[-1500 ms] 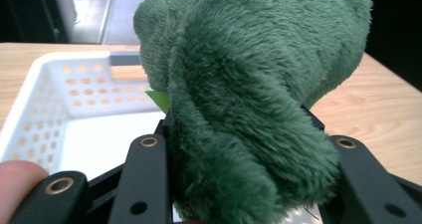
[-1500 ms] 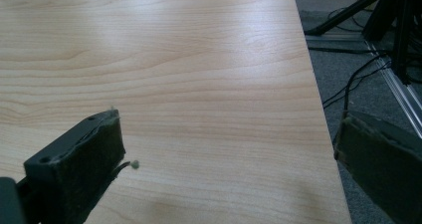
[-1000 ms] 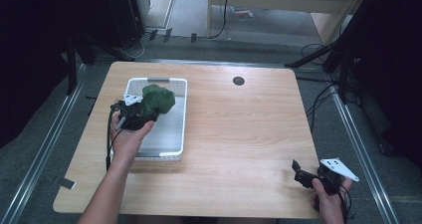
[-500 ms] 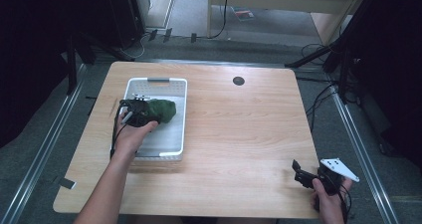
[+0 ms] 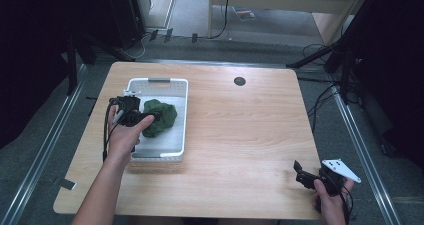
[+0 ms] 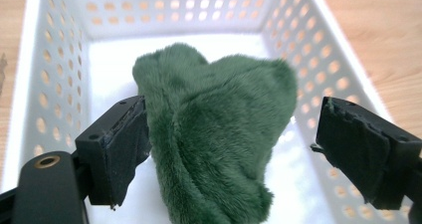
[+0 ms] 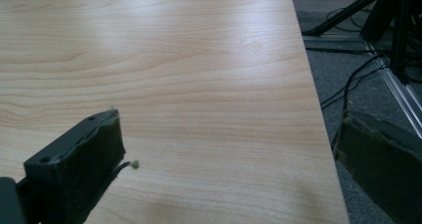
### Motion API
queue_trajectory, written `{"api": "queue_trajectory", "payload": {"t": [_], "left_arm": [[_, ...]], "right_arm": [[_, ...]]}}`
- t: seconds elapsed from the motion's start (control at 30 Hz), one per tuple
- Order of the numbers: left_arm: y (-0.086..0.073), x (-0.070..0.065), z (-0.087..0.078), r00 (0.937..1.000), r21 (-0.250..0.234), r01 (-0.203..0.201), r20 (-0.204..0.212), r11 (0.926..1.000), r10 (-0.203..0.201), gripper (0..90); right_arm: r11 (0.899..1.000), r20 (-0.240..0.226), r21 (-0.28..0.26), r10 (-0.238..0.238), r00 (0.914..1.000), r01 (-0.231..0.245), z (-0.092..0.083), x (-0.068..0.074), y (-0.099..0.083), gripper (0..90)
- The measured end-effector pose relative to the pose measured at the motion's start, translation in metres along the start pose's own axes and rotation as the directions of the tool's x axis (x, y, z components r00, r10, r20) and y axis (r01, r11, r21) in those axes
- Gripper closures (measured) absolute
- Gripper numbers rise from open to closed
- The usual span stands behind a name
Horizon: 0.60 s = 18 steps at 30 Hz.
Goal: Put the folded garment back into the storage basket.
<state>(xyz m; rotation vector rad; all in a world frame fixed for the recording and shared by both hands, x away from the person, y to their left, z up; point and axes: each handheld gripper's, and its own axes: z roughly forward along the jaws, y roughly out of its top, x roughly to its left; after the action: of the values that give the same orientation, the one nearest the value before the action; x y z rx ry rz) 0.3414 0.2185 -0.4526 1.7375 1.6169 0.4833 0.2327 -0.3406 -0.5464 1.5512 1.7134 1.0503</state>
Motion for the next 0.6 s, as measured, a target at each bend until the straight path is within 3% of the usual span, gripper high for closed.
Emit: {"api": "queue_trajectory", "payload": {"t": [0.07,0.1,0.2,0.23,0.4,0.6], "left_arm": [[-0.001,0.001,-0.004,1.0,-0.023,0.001,0.005,0.9997,-0.001,14.1],[-0.004,0.003,-0.013,0.9996,-0.077,0.003,0.029,0.997,-0.001,13.9],[-0.008,0.005,-0.022,0.9989,-0.113,-0.007,0.045,0.9936,0.012,13.2],[-0.013,0.008,-0.029,0.9982,-0.152,-0.007,0.057,0.9883,0.016,12.5],[-0.027,0.02,-0.051,0.9975,-0.238,-0.003,0.068,0.9713,0.02,11.0],[-0.047,0.035,-0.07,0.999,-0.298,0.007,0.044,0.9545,0.006,10.9]], "right_arm": [[1.0,-0.001,-0.001,0.0,1.0,0.0,0.0,0.0,0.0,0.0],[1.0,0.001,0.0,0.0,1.0,0.0,0.0,0.0,0.0,0.0],[1.0,0.0,-0.001,0.001,1.0,-0.001,0.0,0.0,0.0,0.0],[1.0,0.001,-0.001,0.002,1.0,-0.002,0.0,0.0,0.0,0.0],[1.0,0.003,-0.004,-0.001,1.0,0.001,0.0,0.0,0.0,0.0],[1.0,0.009,-0.006,-0.004,1.0,0.004,0.0,0.0,0.0,0.0]]}}
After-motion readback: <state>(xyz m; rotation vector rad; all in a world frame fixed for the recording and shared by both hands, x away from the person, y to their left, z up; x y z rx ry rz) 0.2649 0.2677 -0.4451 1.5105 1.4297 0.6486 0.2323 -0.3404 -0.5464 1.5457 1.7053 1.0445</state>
